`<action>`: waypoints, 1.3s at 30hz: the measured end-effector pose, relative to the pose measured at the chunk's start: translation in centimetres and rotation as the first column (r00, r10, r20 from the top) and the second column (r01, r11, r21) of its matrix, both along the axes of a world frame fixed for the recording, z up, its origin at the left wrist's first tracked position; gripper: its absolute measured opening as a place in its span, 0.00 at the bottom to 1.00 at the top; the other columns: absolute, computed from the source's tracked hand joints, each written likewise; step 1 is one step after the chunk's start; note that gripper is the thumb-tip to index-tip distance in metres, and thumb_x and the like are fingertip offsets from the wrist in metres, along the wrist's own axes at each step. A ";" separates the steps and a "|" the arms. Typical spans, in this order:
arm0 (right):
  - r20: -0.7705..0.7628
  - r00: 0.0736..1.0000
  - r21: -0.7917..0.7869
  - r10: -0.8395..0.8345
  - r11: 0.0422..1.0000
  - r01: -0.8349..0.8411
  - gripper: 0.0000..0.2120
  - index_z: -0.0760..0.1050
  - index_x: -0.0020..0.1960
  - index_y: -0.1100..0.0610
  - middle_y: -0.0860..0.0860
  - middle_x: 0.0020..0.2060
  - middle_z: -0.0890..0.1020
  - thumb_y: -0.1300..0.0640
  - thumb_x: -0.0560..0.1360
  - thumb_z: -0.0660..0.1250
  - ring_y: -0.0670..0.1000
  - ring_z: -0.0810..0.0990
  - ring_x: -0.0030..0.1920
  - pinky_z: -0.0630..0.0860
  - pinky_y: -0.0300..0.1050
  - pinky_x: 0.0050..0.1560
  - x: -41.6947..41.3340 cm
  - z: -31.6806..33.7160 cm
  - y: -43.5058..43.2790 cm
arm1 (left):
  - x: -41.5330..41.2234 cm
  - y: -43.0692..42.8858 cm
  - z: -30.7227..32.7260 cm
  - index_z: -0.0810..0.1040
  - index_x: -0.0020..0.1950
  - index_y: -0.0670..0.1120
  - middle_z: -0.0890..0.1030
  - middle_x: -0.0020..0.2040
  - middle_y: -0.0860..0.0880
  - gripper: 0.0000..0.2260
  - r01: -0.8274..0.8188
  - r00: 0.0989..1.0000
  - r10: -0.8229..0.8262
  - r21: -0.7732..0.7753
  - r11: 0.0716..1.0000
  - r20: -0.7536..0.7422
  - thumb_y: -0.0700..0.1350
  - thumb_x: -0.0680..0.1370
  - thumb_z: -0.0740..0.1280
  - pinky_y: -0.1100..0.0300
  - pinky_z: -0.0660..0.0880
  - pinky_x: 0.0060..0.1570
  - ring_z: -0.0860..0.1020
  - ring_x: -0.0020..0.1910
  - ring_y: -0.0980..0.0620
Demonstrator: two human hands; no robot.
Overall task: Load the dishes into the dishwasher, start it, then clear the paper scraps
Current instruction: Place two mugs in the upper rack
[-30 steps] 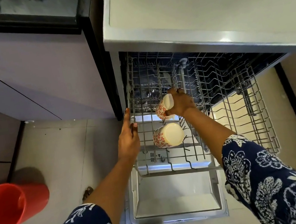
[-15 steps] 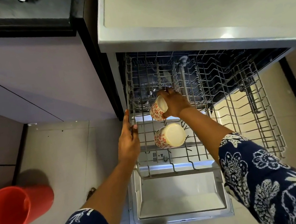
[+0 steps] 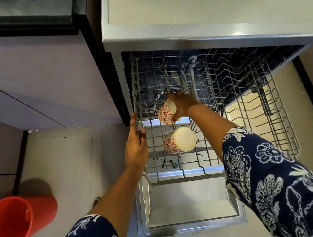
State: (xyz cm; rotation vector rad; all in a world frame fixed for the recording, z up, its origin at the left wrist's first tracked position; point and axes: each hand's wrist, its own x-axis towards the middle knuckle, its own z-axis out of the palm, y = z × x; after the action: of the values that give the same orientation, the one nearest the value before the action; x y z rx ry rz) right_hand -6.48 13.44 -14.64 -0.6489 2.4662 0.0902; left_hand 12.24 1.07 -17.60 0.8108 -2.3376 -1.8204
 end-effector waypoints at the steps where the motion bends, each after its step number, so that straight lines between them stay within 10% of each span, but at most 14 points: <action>1: 0.020 1.000 -0.019 -0.018 1.000 0.018 0.50 0.51 0.76 0.48 0.57 0.73 0.58 0.53 0.63 0.77 0.64 0.65 0.69 0.69 0.55 0.65 0.3 0.1 0.2 | 0.0 0.0 0.1 0.48 0.75 0.65 0.62 0.76 0.52 0.24 0.001 1.000 -0.001 0.000 1.000 0.010 0.57 0.81 0.53 0.56 0.65 0.58 0.67 0.70 0.46; 4: 0.083 0.991 -0.131 -0.109 0.984 0.119 0.55 0.45 0.77 0.48 0.56 0.76 0.51 0.54 0.63 0.79 0.63 0.57 0.73 0.63 0.58 0.70 1.6 1.3 1.2 | 0.2 -0.2 1.1 0.45 0.75 0.65 0.60 0.77 0.53 0.25 0.058 0.996 -0.055 -0.036 0.998 0.071 0.57 0.82 0.53 0.49 0.67 0.61 0.67 0.70 0.43; 9: -0.061 0.957 -0.339 -0.282 0.908 0.246 0.39 0.60 0.73 0.55 0.58 0.68 0.68 0.51 0.67 0.74 0.61 0.70 0.65 0.71 0.52 0.61 5.5 5.2 3.4 | 0.1 -2.3 5.5 0.52 0.77 0.56 0.69 0.71 0.47 0.26 0.235 0.953 -0.208 -0.107 0.966 0.222 0.49 0.82 0.58 0.50 0.70 0.61 0.72 0.66 0.42; 21: -0.290 0.917 -0.771 -0.273 0.634 -0.055 0.15 0.77 0.58 0.58 0.55 0.54 0.80 0.55 0.73 0.70 0.56 0.76 0.56 0.71 0.45 0.55 2.6 21.2 -13.8 | -7.0 -22.5 22.1 0.76 0.63 0.44 0.77 0.61 0.46 0.15 -0.186 0.936 0.004 -0.483 0.856 -0.353 0.38 0.76 0.67 0.57 0.67 0.63 0.73 0.61 0.48; 30: -0.124 0.921 -0.693 -0.369 0.697 0.186 0.21 0.70 0.66 0.59 0.57 0.64 0.72 0.54 0.75 0.66 0.57 0.69 0.65 0.66 0.46 0.63 -7.7 21.6 -32.8 | -18.8 -40.3 24.8 0.70 0.69 0.51 0.66 0.73 0.46 0.21 0.190 0.980 -0.145 -0.842 0.506 0.134 0.53 0.77 0.61 0.44 0.60 0.69 0.66 0.71 0.43; 35: -0.330 0.878 -0.559 -0.347 0.821 0.114 0.23 0.69 0.68 0.57 0.54 0.69 0.69 0.46 0.78 0.60 0.55 0.66 0.70 0.63 0.48 0.69 -8.5 19.6 -34.8 | -20.3 -43.2 23.0 0.56 0.76 0.55 0.54 0.78 0.50 0.29 0.403 0.915 -0.211 -0.794 0.455 0.343 0.65 0.77 0.45 0.47 0.50 0.73 0.53 0.76 0.47; 39: -0.492 0.812 -0.494 -0.313 0.869 0.036 0.17 0.77 0.57 0.56 0.54 0.56 0.80 0.46 0.75 0.63 0.57 0.78 0.55 0.76 0.53 0.50 -9.1 19.4 -35.1 | -20.5 -43.4 23.5 0.57 0.76 0.56 0.57 0.77 0.51 0.35 0.408 0.913 -0.210 -0.799 0.442 0.350 0.67 0.71 0.38 0.48 0.53 0.72 0.56 0.76 0.48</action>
State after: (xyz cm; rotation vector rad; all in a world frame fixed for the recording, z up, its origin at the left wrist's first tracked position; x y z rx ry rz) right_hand -15.55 -21.71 4.78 -0.6388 3.1554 -0.4744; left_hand -8.23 -42.36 5.86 0.3989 -3.1482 -0.3279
